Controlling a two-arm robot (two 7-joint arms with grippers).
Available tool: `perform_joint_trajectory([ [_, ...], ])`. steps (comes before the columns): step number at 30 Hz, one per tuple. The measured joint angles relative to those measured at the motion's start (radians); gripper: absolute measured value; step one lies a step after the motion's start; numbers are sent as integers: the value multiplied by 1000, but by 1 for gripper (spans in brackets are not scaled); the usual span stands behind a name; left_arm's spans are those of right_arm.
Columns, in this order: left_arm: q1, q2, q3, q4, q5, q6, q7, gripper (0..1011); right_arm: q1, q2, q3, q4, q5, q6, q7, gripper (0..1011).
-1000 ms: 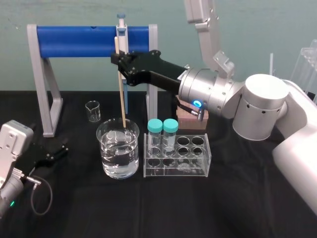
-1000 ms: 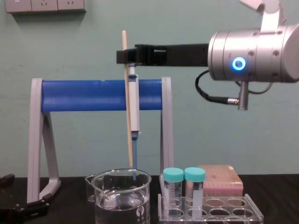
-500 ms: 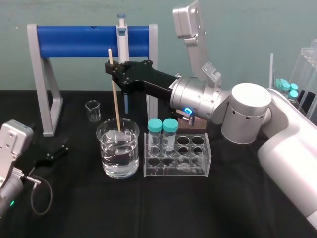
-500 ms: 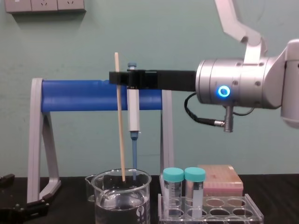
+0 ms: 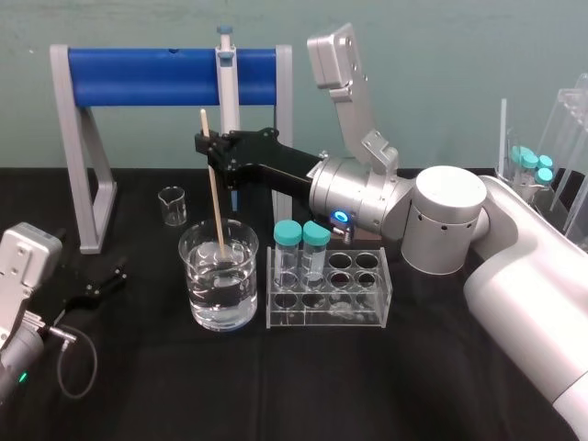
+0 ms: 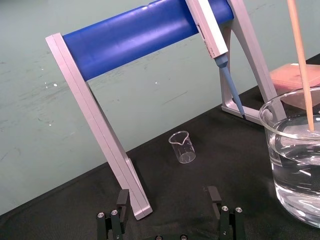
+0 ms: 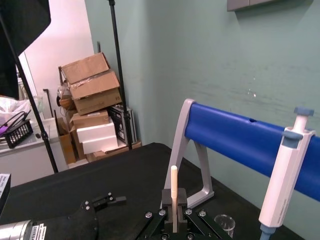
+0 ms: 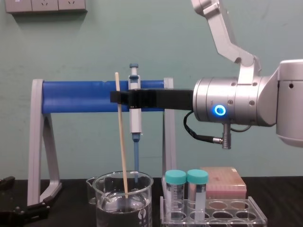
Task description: Hold the thermometer with one hand and immerse one end into the beaker, then reinsert it into the test tube rack.
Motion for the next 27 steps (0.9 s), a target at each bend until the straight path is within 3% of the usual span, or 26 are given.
perform_joint_trajectory([
  [27, 0, 0, 0, 0, 0, 0, 0, 1004, -16, -19, 9, 41, -13, -12, 28, 55],
])
